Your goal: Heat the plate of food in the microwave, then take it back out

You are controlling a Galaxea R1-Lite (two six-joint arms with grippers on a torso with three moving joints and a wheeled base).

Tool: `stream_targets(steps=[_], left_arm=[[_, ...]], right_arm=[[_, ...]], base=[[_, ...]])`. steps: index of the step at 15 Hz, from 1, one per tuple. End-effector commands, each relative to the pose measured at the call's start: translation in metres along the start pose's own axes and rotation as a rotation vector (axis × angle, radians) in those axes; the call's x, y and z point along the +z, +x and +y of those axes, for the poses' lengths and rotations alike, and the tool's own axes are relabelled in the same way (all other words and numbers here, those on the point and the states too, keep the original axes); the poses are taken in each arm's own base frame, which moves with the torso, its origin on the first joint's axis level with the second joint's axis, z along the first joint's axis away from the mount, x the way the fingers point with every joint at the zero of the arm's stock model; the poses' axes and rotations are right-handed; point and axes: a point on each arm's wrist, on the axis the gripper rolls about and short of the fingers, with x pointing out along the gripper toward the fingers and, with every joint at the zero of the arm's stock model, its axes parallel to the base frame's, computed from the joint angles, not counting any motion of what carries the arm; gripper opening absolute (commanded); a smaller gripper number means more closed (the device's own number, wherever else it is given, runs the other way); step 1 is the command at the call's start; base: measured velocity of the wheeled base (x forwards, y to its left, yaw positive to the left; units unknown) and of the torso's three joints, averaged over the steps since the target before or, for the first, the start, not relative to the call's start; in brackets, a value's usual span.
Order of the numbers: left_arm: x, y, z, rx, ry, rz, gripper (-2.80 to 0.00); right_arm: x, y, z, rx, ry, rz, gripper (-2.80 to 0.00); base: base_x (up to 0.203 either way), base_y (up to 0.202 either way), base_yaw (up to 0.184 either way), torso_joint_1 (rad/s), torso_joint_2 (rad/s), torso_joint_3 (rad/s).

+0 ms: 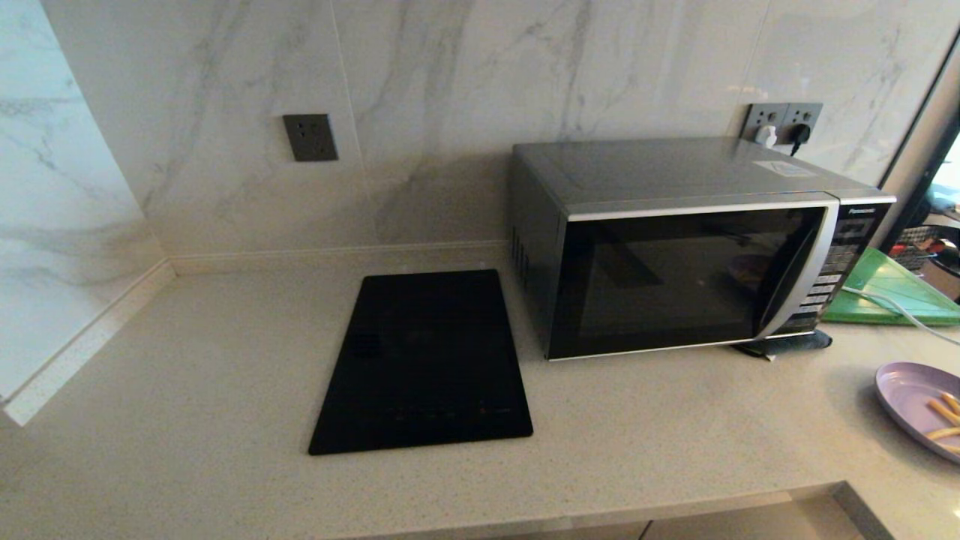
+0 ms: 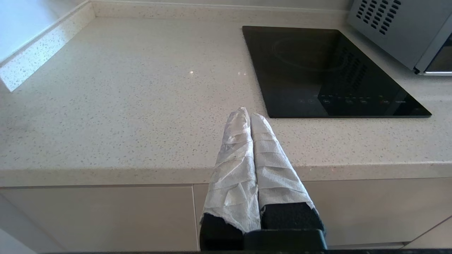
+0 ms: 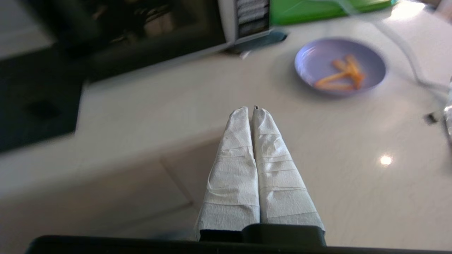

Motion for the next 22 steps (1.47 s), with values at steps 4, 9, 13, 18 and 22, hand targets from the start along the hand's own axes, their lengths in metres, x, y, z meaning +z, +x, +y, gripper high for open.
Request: stream_targets(steps=[4, 9, 13, 18, 22], left_arm=[[0.000, 0.000, 0.000, 0.001, 0.000, 0.001, -2.80], [0.000, 0.000, 0.000, 0.001, 0.000, 0.001, -2.80], [0.000, 0.000, 0.000, 0.001, 0.000, 0.001, -2.80], [0.000, 0.000, 0.000, 0.001, 0.000, 0.001, -2.80], [0.000, 0.000, 0.000, 0.001, 0.000, 0.001, -2.80]], right_arm=[[-0.055, -0.017, -0.011, 0.072, 0.054, 0.012, -2.80], [-0.062, 0.010, -0.007, 0.073, 0.052, -0.040, -2.80], [-0.082, 0.042, -0.005, 0.057, -0.008, -0.073, -2.80], [-0.111, 0.077, -0.004, 0.058, -0.092, -0.208, -2.80], [-0.124, 0.082, -0.002, 0.194, -0.135, -0.120, -2.80]], base=[[0.000, 0.000, 0.000, 0.000, 0.00, 0.000], [0.000, 0.000, 0.000, 0.000, 0.00, 0.000], [0.000, 0.000, 0.000, 0.000, 0.00, 0.000], [0.000, 0.000, 0.000, 0.000, 0.00, 0.000], [0.000, 0.000, 0.000, 0.000, 0.00, 0.000]])
